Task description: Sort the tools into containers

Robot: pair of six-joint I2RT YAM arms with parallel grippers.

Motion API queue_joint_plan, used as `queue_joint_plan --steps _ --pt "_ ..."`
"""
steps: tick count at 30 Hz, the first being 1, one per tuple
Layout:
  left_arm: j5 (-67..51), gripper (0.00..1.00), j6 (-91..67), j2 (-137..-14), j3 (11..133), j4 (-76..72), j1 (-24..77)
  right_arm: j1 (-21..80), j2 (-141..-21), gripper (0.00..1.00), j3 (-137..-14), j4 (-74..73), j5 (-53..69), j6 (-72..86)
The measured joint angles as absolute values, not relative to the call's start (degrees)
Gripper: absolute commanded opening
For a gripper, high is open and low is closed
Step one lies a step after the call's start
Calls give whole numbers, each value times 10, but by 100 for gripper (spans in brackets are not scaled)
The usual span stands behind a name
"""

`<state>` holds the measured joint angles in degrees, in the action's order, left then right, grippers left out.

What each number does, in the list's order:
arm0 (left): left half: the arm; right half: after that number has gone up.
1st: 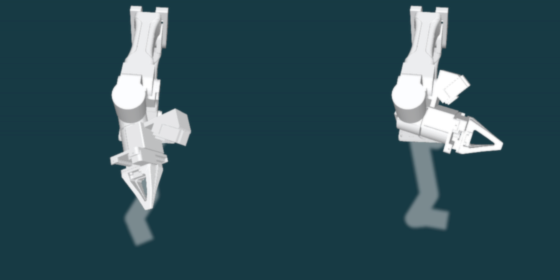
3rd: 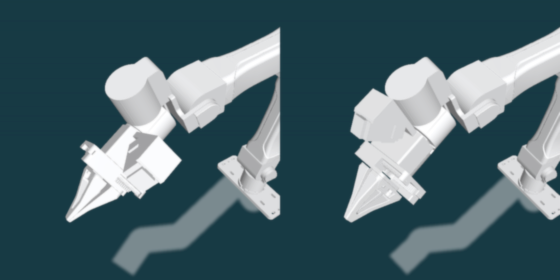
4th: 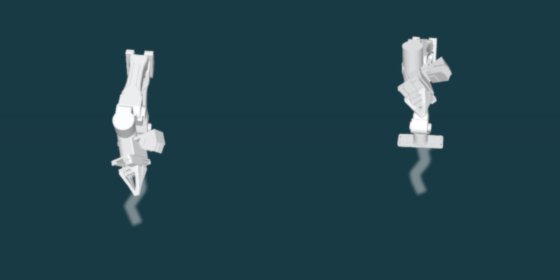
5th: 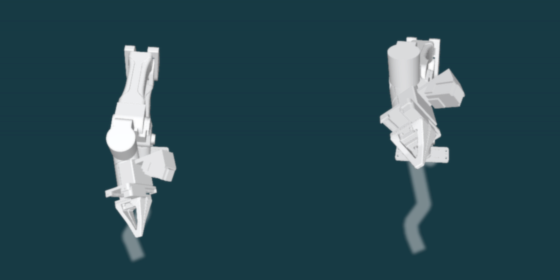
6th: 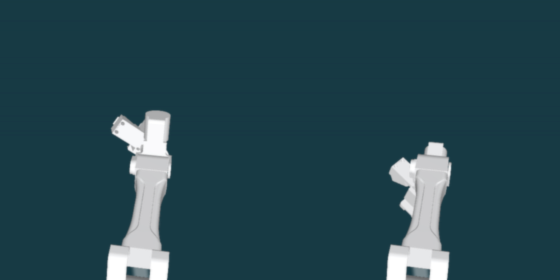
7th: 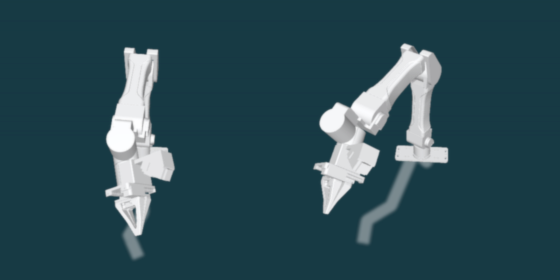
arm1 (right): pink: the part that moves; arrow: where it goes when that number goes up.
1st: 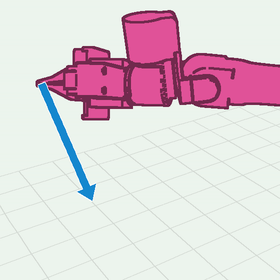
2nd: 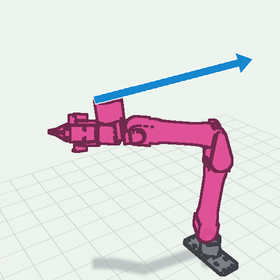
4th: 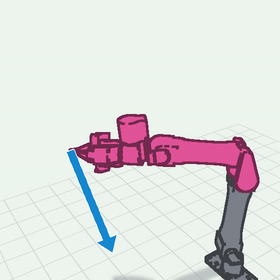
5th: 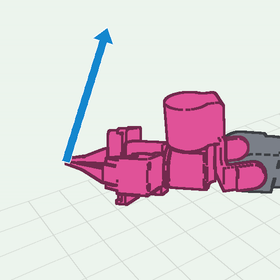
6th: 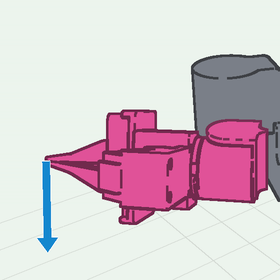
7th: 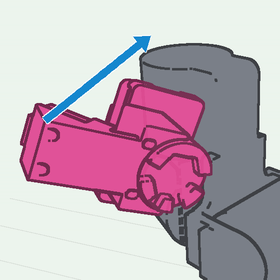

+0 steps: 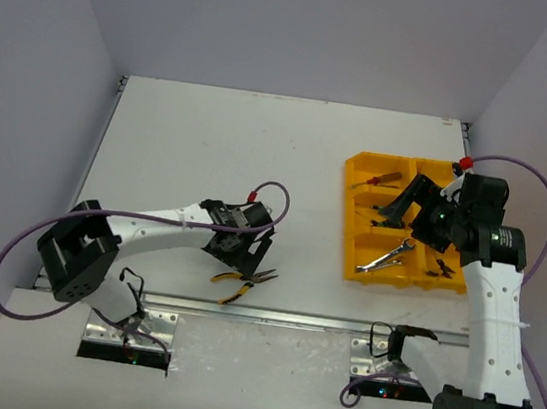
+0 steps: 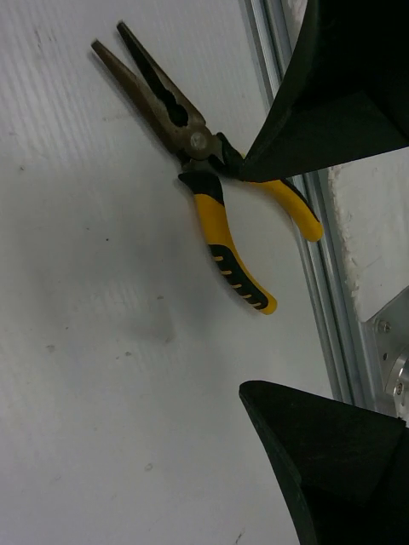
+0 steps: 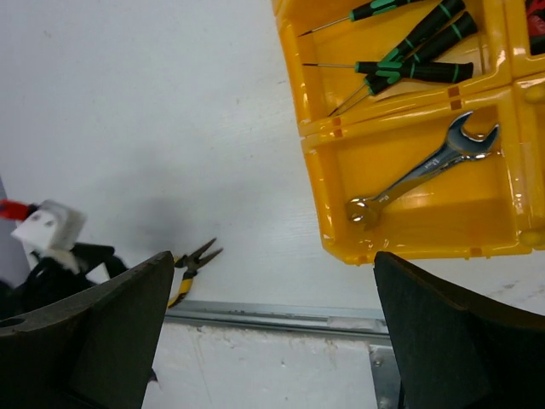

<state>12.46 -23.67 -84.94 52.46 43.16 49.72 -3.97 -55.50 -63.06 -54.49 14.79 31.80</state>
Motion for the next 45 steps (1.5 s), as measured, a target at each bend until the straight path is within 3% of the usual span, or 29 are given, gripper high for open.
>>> queue_joint_plan --steps 4,8,11,14,22,24,31,37,45 --pt "105 95 -239 -886 523 443 499 -40 -528 99 -625 -537 190 309" --pt "87 81 -242 -891 517 441 499 -39 -507 99 -620 -524 234 299" --pt "76 77 -243 -913 512 438 499 -39 -497 99 -618 -520 258 294" --pt "65 64 -244 -941 508 438 499 -39 -493 99 -616 -514 274 288" --pt "14 17 -238 -967 521 431 500 -39 -488 99 -604 -500 301 287" --pt "5 0 -235 -971 525 432 500 -39 -486 99 -603 -493 307 287" --pt "13 0 -236 -976 540 408 500 -39 -475 99 -558 -443 383 309" --pt "2 0 -252 -919 509 292 500 -39 -488 98 -496 -398 440 336" --pt "-72 0 -286 -800 497 188 514 21 -482 82 -409 -307 475 405"
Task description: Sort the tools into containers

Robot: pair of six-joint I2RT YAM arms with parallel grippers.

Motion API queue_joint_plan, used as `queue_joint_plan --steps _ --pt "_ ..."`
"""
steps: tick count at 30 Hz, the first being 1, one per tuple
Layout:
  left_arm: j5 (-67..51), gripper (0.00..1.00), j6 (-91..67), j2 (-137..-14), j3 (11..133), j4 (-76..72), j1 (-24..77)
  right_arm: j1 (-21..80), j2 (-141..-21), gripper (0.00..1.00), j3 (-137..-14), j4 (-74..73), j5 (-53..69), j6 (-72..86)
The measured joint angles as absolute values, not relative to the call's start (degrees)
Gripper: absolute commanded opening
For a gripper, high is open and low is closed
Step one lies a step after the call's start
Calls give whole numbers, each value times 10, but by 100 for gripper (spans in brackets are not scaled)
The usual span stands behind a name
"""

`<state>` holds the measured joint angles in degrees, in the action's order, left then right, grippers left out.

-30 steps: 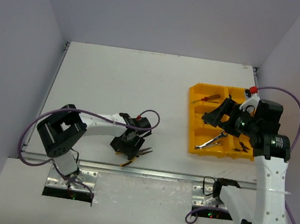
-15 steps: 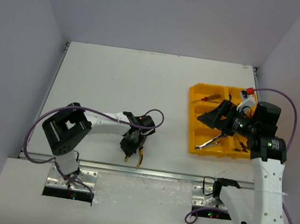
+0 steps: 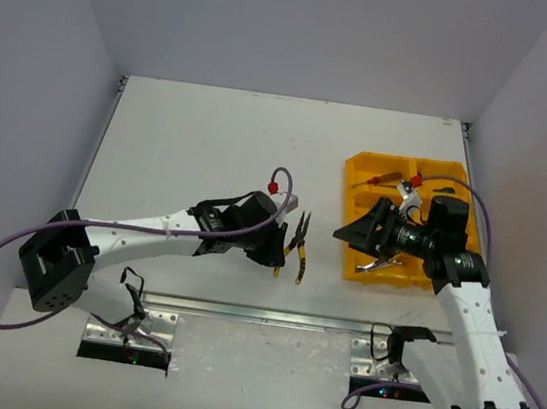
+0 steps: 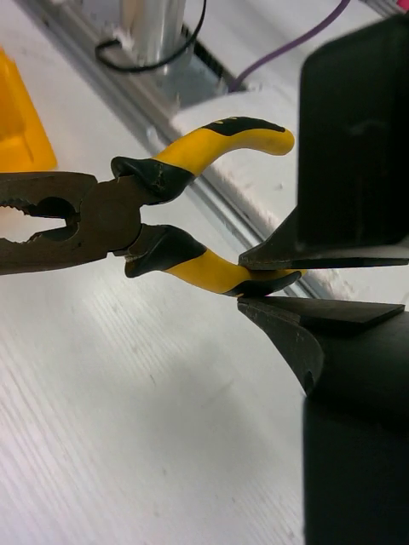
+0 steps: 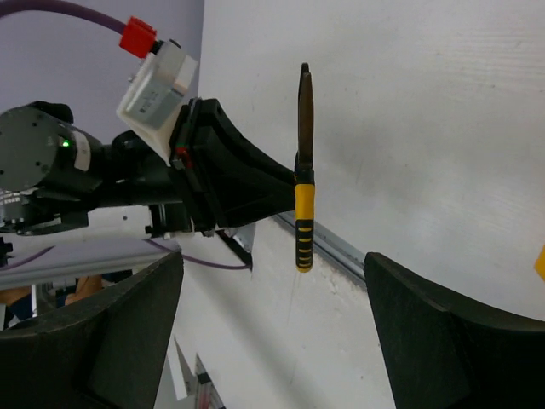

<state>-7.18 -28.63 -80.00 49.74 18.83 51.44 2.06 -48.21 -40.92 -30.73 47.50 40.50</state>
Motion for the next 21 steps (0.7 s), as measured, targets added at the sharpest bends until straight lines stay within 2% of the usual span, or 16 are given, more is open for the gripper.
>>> queue_joint_plan --steps 6,13,14,17,18,20,21 --pt "-113 0 -311 -784 503 138 537 123 -476 63 -379 -248 430 465" --pt "-127 0 -335 -784 520 120 549 251 -514 50 -364 -218 315 504" --pt "-127 0 -336 -784 523 118 550 267 -522 40 -364 -218 296 506" --pt "-122 0 -339 -784 529 119 549 295 -538 3 -365 -218 252 513" --pt "-119 0 -340 -784 529 121 549 300 -541 1 -365 -217 241 517" --pt "-116 8 -340 -785 529 123 549 305 -546 0 -364 -216 223 522" --pt "-112 23 -339 -785 528 125 549 307 -549 0 -364 -214 218 527"
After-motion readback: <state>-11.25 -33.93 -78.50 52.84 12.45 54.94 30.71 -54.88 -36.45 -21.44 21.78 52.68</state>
